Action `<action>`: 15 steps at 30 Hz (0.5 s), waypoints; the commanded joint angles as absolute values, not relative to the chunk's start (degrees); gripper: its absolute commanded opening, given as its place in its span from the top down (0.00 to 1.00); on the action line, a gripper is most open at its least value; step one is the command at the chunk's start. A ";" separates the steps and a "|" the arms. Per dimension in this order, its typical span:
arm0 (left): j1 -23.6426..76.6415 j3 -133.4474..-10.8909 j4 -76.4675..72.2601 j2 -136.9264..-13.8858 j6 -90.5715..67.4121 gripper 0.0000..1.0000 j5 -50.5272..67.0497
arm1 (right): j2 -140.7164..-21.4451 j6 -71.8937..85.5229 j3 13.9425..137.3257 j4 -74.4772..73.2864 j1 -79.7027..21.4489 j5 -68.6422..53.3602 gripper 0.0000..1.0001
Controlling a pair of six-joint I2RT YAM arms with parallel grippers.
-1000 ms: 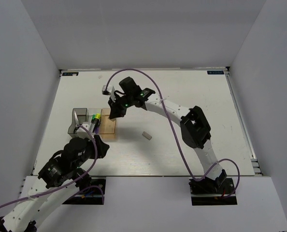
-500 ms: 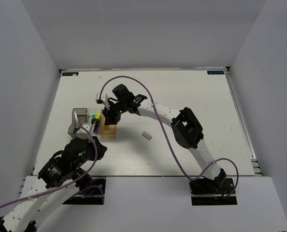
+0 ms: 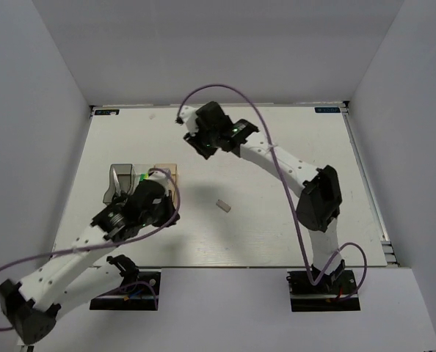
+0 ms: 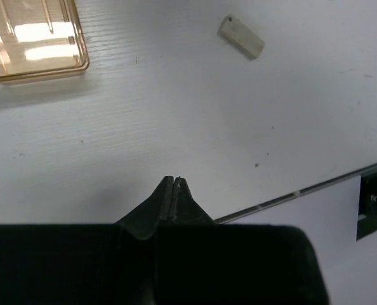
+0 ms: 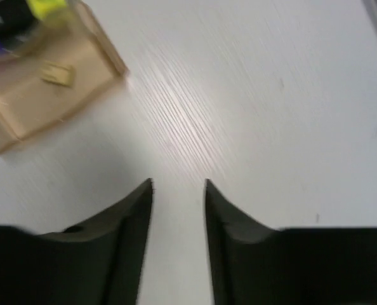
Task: Sort the stationery into containers
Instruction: Grab a piece of stationery with the left arm
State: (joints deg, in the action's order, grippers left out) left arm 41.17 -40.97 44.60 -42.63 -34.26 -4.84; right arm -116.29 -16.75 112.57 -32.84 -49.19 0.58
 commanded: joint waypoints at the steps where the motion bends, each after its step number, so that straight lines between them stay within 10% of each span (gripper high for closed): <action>1: 43.76 -46.22 41.48 -53.06 -42.33 0.95 -9.55 | -112.78 -10.65 107.34 -52.27 -41.15 10.84 0.53; 5: 48.33 -59.01 47.27 -71.48 -52.81 0.60 -18.26 | -93.94 -9.14 76.66 -43.63 -33.59 6.60 0.30; 11: 49.31 -67.84 44.83 -86.38 -62.91 0.42 -17.32 | -73.53 -5.55 59.16 -37.90 -26.99 2.90 0.87; 15: 49.39 -74.33 46.13 -94.56 -70.92 0.42 -15.12 | -67.68 -2.91 54.16 -37.01 -25.05 2.37 0.91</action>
State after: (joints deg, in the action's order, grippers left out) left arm 49.10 -70.02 44.62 -93.17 -62.06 -15.05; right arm -71.44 -6.28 55.83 -41.76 -26.24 4.10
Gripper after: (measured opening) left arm 0.577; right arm 0.092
